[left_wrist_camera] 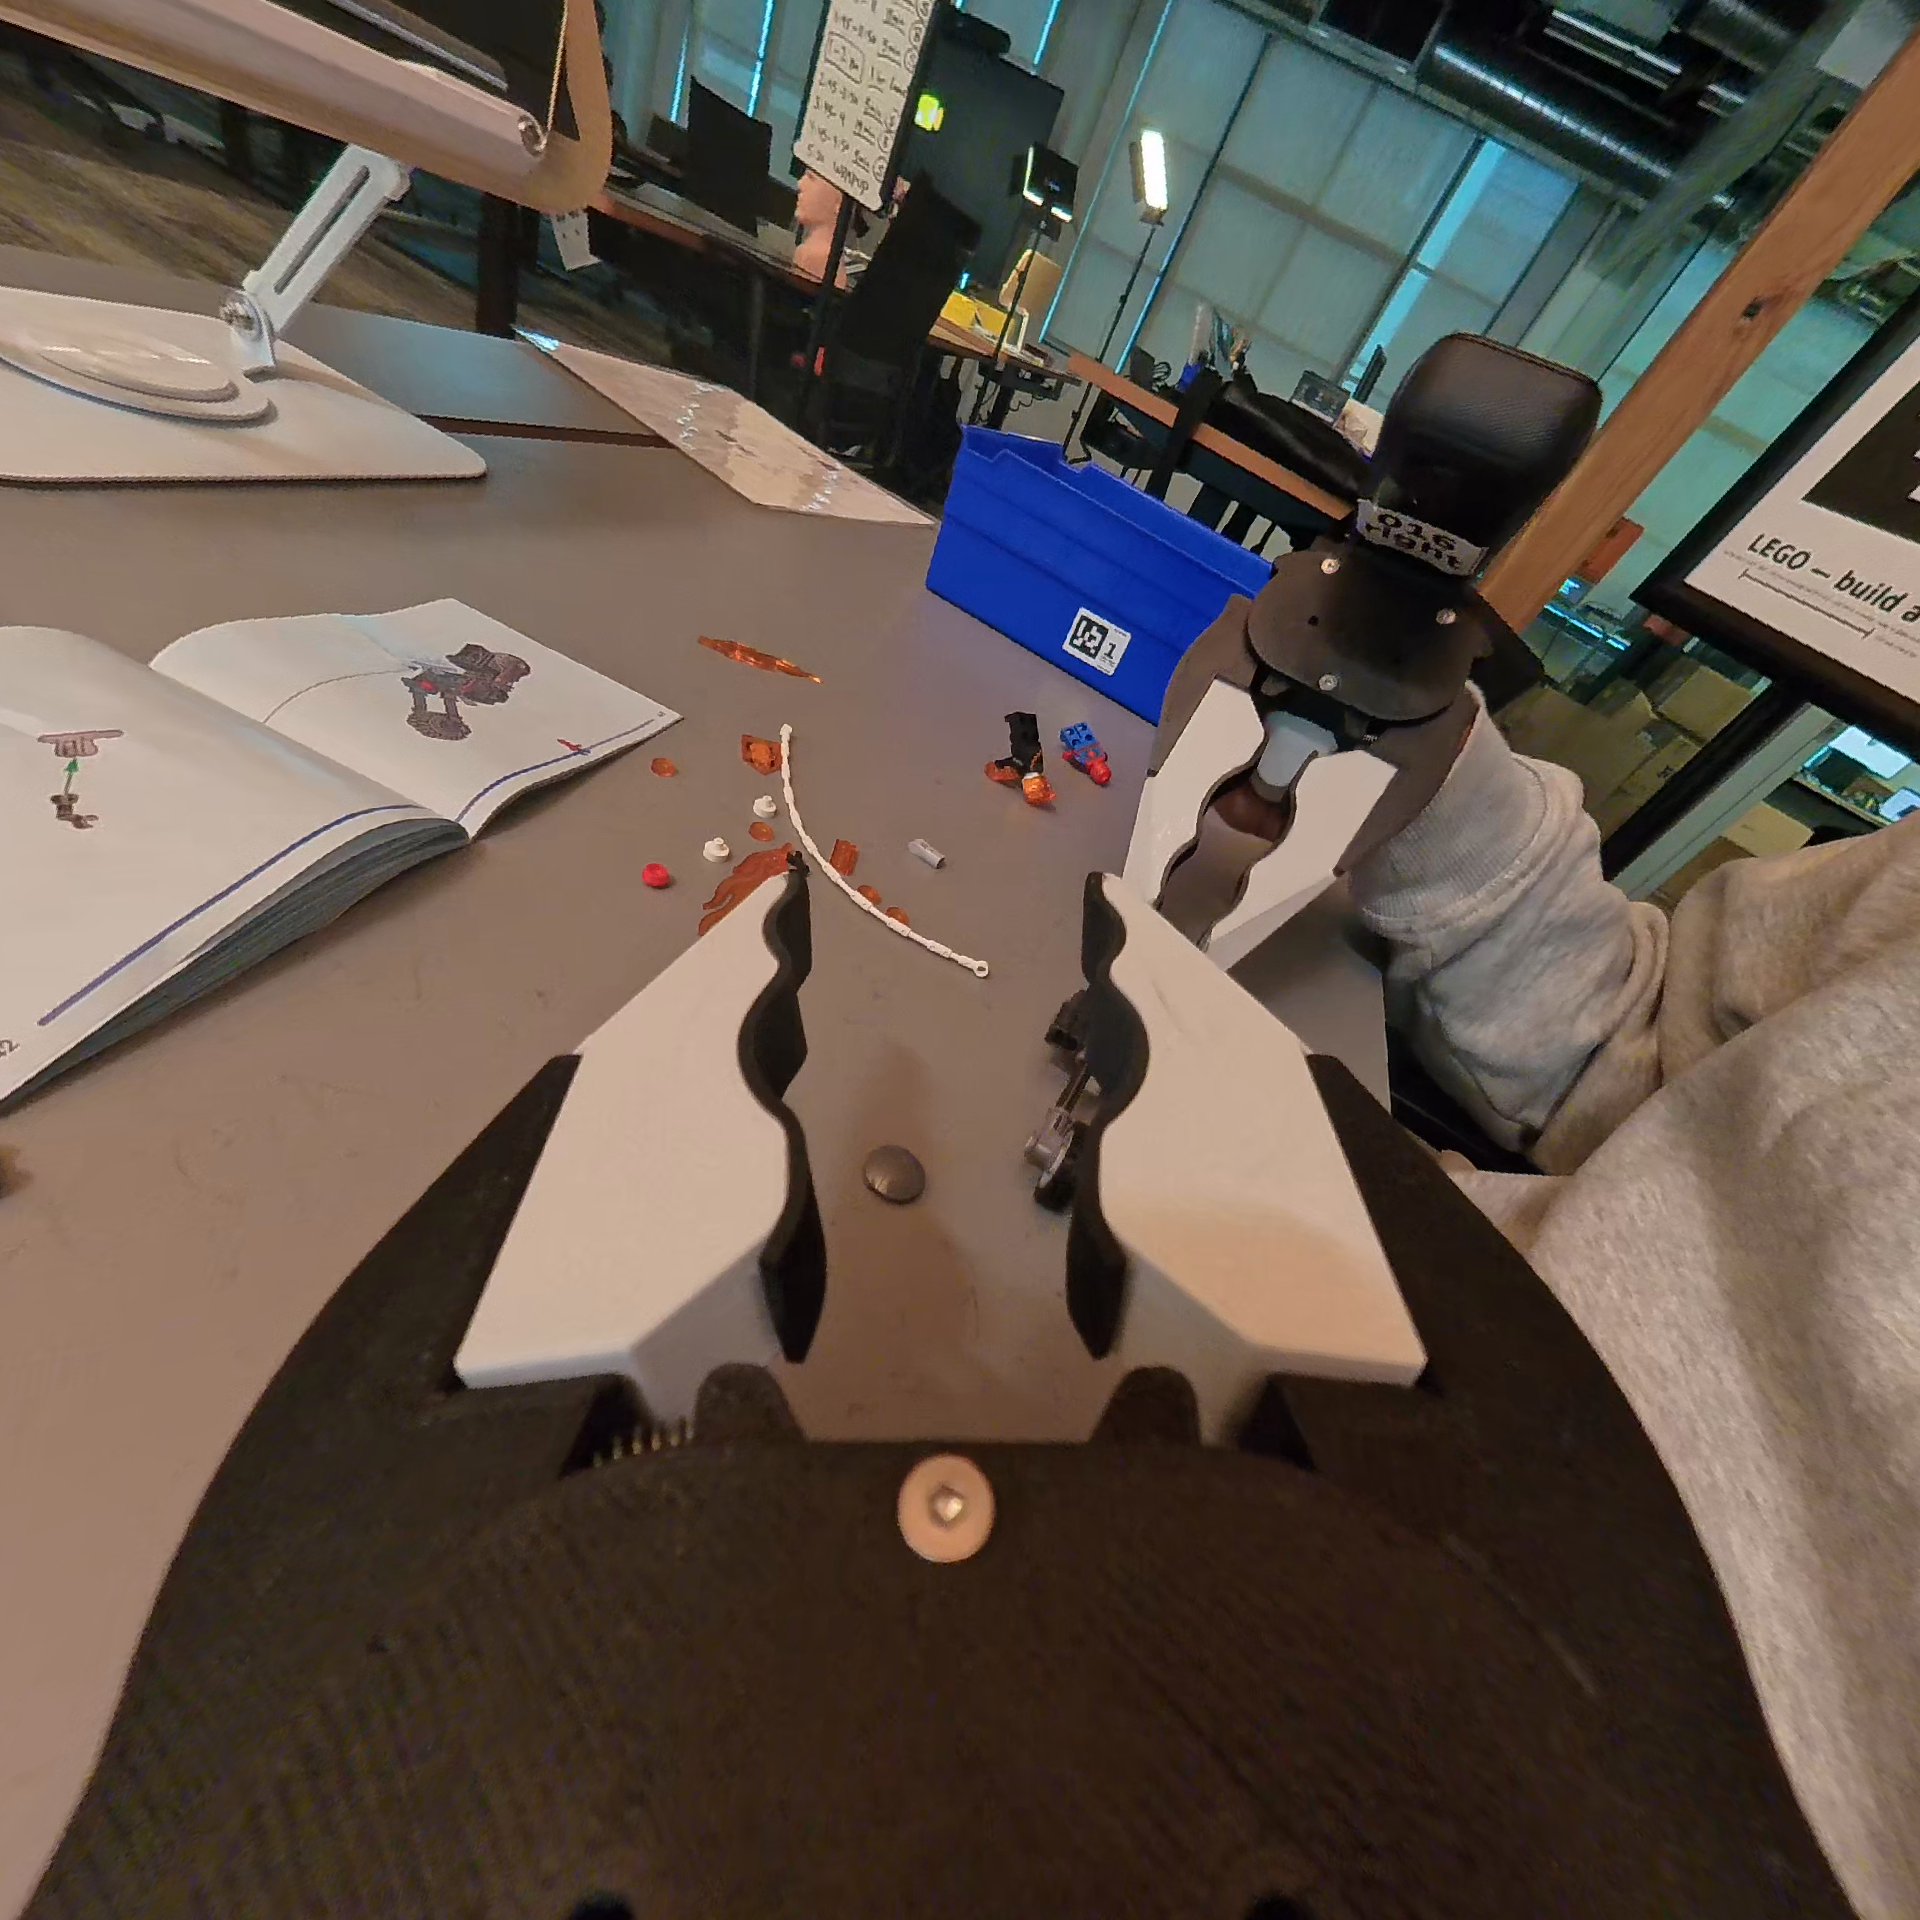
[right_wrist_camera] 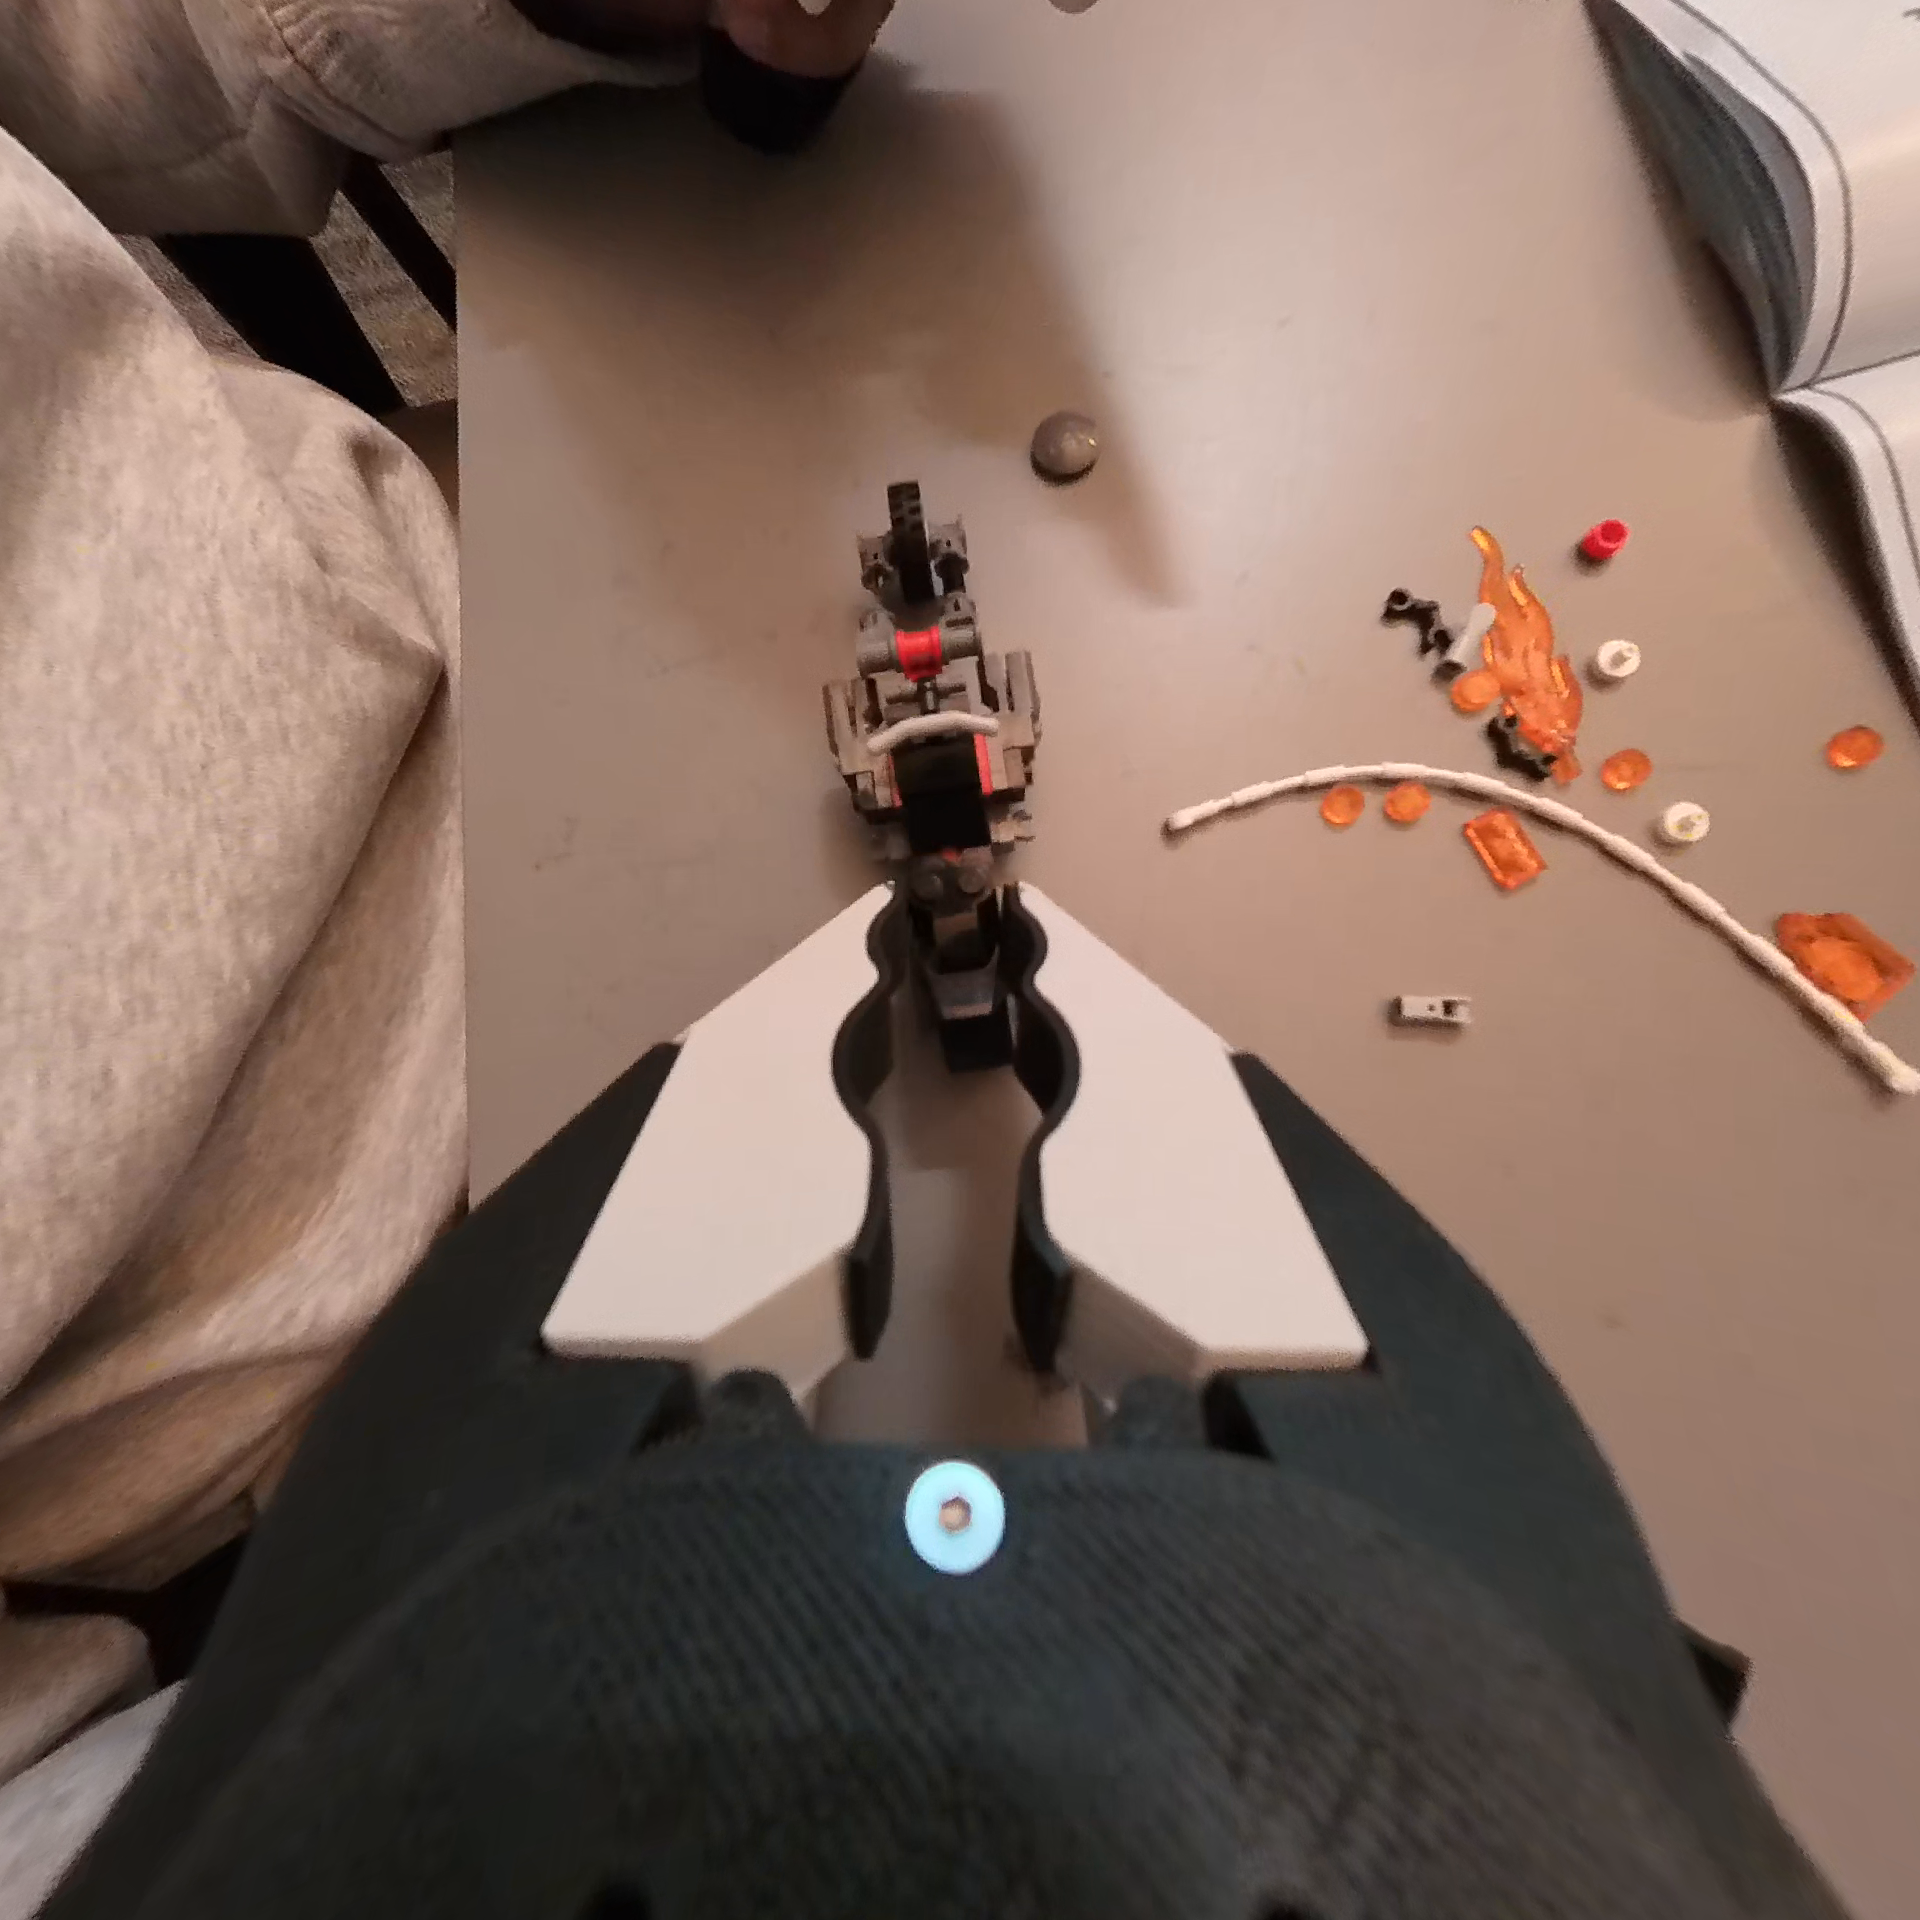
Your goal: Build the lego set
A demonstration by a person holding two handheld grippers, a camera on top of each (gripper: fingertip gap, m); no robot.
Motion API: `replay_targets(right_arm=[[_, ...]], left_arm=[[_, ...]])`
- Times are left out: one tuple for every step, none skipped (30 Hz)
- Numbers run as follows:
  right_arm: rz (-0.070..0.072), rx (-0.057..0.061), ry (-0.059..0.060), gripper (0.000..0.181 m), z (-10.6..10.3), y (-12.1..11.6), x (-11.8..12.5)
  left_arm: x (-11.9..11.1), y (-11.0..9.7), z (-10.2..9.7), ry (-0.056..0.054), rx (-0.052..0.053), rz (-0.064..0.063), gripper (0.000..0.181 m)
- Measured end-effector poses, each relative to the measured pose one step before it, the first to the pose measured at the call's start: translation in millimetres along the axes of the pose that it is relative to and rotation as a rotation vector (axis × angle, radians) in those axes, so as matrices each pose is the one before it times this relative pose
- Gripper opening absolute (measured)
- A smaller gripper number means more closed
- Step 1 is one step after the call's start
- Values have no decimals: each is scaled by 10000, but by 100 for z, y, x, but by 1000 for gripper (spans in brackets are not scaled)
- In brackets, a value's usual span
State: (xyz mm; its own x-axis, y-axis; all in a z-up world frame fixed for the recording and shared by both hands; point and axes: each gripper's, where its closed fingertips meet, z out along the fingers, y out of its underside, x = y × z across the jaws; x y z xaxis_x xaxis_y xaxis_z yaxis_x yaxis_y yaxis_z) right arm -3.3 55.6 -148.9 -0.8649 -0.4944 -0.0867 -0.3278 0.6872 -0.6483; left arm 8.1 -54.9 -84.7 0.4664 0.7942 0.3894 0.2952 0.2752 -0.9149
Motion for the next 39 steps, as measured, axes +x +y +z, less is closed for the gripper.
replay_targets(right_arm=[[56, -44, -8, 15, -162, 186, 41], [64, -54, -12, 16, -168, 230, 31], [68, -62, -7, 16, -200, 241, 47], [71, -63, -1, 16, -207, 267, 54], [72, -64, -2, 16, -212, 276, 49], [71, -57, -4, 16, -192, 249, 48], [66, -40, -10, 16, -156, 197, 41], [56, -20, -14, 16, -98, 134, 28], [34, 2, -16, 16, -28, 55, 13], [0, 23, -18, 16, 48, -59, -15], [-33, 40, -29, 16, 130, -130, -52], [-62, 51, -24, 16, 198, -209, -79], [-88, 59, -8, 16, 230, -246, -63], [-99, 49, -9, 16, 276, -243, -85], [-88, 26, -14, 16, 298, -209, -94], [-75, 14, 0, 16, 270, -185, -70], [-63, 0, 15, 16, 233, -123, -26], [-41, -10, 30, 16, 145, -64, 6], [-15, -10, 14, 16, 26, -7, 6], [12, -24, -2, 16, -55, 61, 8], [33, -31, -2, 17, -95, 122, 39], [41, -24, -11, 16, -108, 132, 27], [37, -14, -15, 16, -97, 128, 35], [26, -9, -16, 17, -88, 101, 29], [16, -11, -17, 17, -70, 101, 9], [12, -17, -5, 18, -61, 92, 30], [14, -20, 12, 18, -50, 82, 41], [17, -21, 13, 18, -46, 80, 32], [16, -18, 4, 18, -56, 73, 26], [9, -10, -8, 17, -55, 57, -8], [2, -6, -5, 18, -39, 50, 7], [-2, -7, 7, 18, -11, 34, 12], [-4, -7, 3, 18, -13, 20, 10], [-6, 0, -8, 18, 9, -11, -10], [-12, 9, -6, 18, 40, -37, -10], [-23, 19, -2, 18, 61, -81, -13], [-34, 21, -3, 19, 87, -95, -27], [-42, 12, -1, 19, 106, -97, -25], [-46, 7, -4, 19, 110, -81, -39]], left_arm=[[-2, 4, 5, 1, -5, -1, 51], [1, 1, -1, 0, -1, -2, 51], [3, -1, 1, 1, 1, -2, 51], [3, -1, -6, 0, 3, 1, 51], [-4, -2, 1, -3, 1, 0, 51], [0, 0, 0, 0, 0, 1, 51], [-1, 2, -1, 0, -2, 0, 51], [-4, 5, 4, 0, -6, -1, 51], [-6, 16, 4, 1, -7, -3, 51], [0, 4, -2, -1, -3, -2, 51], [2, -2, 1, 0, 1, -3, 51], [-3, -2, -6, 2, 0, -3, 51], [3, 3, -1, 2, -2, -1, 51], [-2, -1, 0, 0, 1, 2, 51], [1, -2, -6, -1, 3, 4, 51], [2, -3, -5, 0, 4, 4, 51], [6, -1, -6, 1, 3, 1, 51], [12, 2, 6, 8, -4, -8, 51], [8, 15, -2, 6, -4, -5, 51], [-1, -7, -3, 4, 3, -1, 51], [2, -6, -4, -1, 7, 1, 51], [-4, -4, -5, 2, 1, -2, 51], [-4, 6, 11, 1, -8, -6, 51], [-2, 19, 10, 4, -11, -7, 51], [0, 1, 6, 1, -3, -5, 51], [-5, -6, -10, -3, 5, -3, 51], [-4, -8, -9, -2, 6, -3, 51], [-11, -8, 4, -2, 2, -6, 51], [-3, 9, -6, 3, -2, -7, 51], [4, -1, 1, 1, 1, -2, 51], [0, -1, 0, 0, 0, 1, 51], [11, -4, 3, 0, -2, 2, 51], [-2, 3, -2, 0, -2, 3, 51], [3, 2, -1, 2, -1, 0, 51], [6, -3, 2, 3, 2, -2, 51], [-5, -6, -4, 0, 2, -3, 51], [0, 10, 1, 2, 0, -1, 51], [2, 5, 11, -1, -3, 0, 51], [0, 5, -3, 0, -4, 0, 51]])
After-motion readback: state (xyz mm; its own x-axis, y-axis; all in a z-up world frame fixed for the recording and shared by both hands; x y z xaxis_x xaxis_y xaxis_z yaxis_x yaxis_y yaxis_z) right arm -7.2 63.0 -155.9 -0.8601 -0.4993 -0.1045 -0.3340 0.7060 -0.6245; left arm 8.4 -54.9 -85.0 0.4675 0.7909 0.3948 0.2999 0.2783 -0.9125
